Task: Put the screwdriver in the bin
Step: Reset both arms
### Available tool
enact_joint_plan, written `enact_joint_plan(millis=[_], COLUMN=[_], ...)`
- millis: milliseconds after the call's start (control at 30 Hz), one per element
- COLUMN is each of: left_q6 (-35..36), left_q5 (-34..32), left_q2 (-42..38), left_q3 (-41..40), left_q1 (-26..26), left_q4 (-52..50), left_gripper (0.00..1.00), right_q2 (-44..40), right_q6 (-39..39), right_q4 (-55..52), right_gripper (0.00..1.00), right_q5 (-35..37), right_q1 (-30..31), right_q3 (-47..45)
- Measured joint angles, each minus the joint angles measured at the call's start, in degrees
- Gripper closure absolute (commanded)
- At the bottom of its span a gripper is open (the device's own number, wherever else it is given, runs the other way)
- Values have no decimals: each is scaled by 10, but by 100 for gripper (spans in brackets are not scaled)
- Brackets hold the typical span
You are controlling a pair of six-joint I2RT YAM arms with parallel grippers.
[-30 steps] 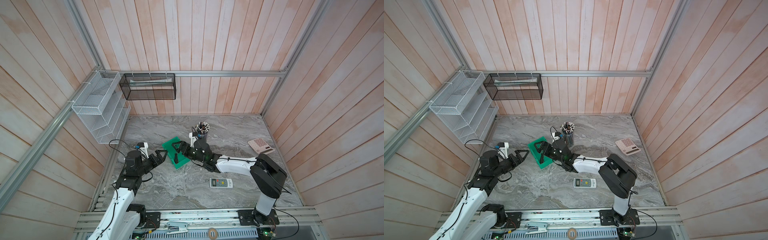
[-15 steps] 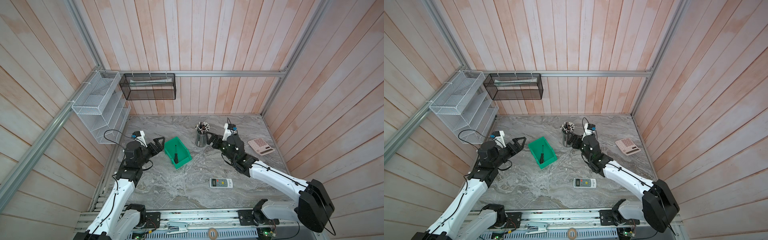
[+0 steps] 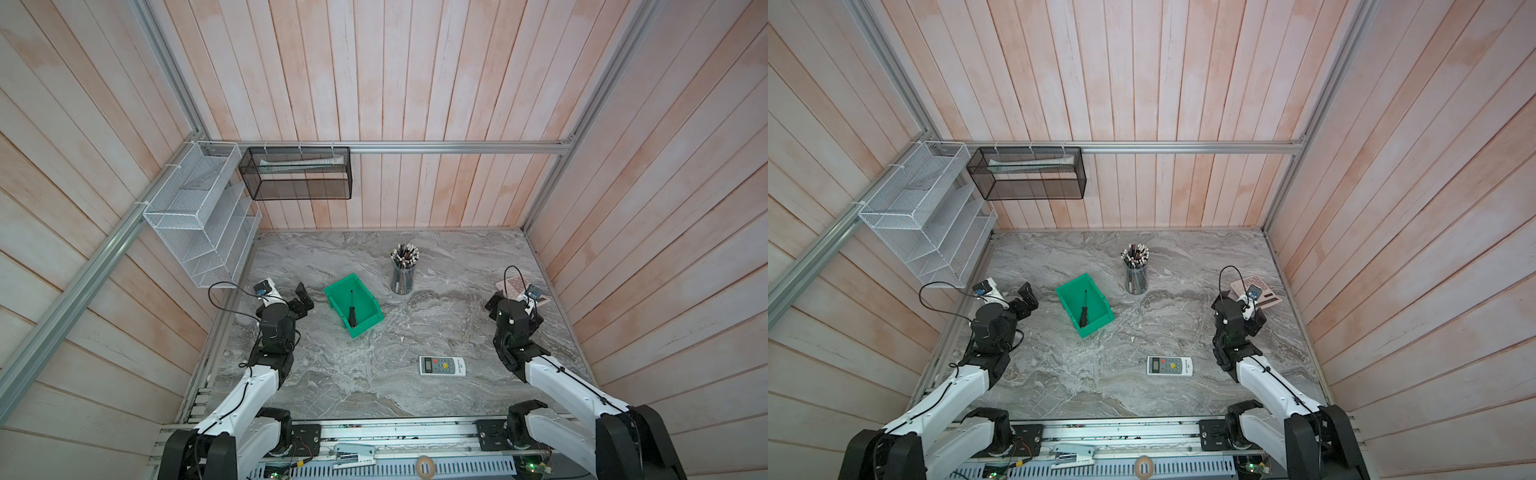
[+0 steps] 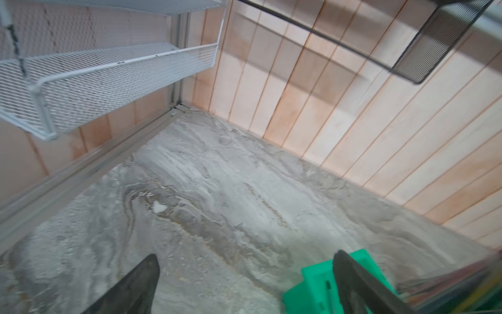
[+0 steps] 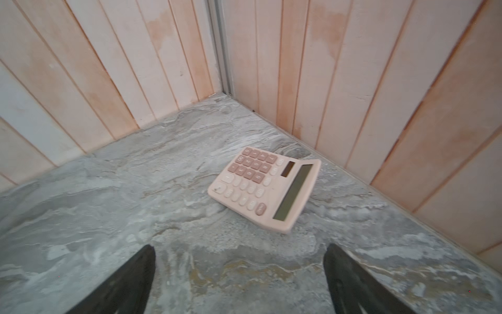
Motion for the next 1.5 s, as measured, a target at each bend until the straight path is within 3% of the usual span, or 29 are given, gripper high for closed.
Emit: enact_joint_plan(millis=[233, 533, 1033, 1167, 1333, 1500], left_q6=[101, 179, 198, 217, 223, 223], left_q5=[-67, -53, -9, 16, 47, 67], left_q2=[104, 273, 270, 325, 313, 306], left_q3=[-66, 2, -74, -111, -85, -60], left_q1=[5, 6, 12, 8, 16, 28], left_q4=[177, 285, 420, 524, 494, 467], left_gripper=[0, 0, 0, 0, 0, 0], right_q2=[56, 211, 250, 271, 354, 369], right_q6=[-82, -204, -304, -327, -365, -388], right_q4=[162, 378, 612, 672, 689, 694], right_gripper=[2, 2, 2, 2, 2, 2], right_q5=[56, 105, 121, 122, 141, 139], right_q1=[2, 45, 79, 80, 85, 90], right_q3=[-44, -46, -103, -125, -119, -111])
